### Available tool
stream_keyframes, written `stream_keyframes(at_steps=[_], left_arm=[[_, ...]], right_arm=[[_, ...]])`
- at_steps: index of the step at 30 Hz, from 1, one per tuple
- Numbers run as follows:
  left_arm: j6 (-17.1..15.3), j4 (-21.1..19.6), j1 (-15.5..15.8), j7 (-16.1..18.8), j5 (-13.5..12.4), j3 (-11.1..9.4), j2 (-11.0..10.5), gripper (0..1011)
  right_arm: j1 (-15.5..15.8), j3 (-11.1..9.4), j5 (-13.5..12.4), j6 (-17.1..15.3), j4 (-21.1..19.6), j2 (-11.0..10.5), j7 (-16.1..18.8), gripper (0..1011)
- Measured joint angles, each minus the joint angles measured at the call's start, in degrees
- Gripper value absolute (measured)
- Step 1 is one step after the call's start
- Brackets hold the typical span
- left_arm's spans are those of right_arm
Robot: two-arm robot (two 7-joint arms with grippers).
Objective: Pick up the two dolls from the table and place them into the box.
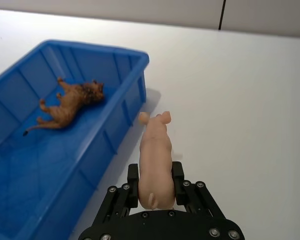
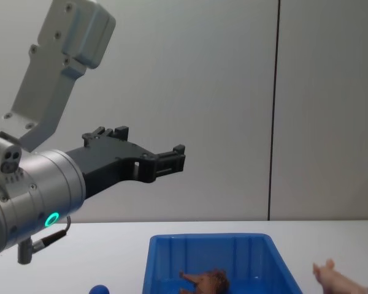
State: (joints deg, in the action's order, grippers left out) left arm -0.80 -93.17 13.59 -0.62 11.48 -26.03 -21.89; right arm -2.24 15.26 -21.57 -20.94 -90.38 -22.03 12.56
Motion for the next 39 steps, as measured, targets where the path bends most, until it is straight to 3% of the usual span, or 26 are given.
stream_keyframes(at_steps=[11,21,35,39], left_arm=[[0.00,0.00,0.00,0.00,0.00,0.00,0.00,1003],[0.00,0.00,0.00,0.00,0.00,0.00,0.00,1003],[0.00,0.00,0.00,0.00,0.00,0.00,0.00,1003],[0.01,0.00,0.00,0.00,0.00,0.00,0.00,1003]], right_arm=[[-1.52,-0.54,2.08,3.87,-2.70,-0.20,1.02,378],[-5.31,-0.69,4.02,5.34,-3.62,0.41,6.27,378],[-11.51,0.81,5.31,3.55,0.39,3.38,14.73,376],[-12.74,1.36,5.66,3.08,2.12,4.24,16.03,430]])
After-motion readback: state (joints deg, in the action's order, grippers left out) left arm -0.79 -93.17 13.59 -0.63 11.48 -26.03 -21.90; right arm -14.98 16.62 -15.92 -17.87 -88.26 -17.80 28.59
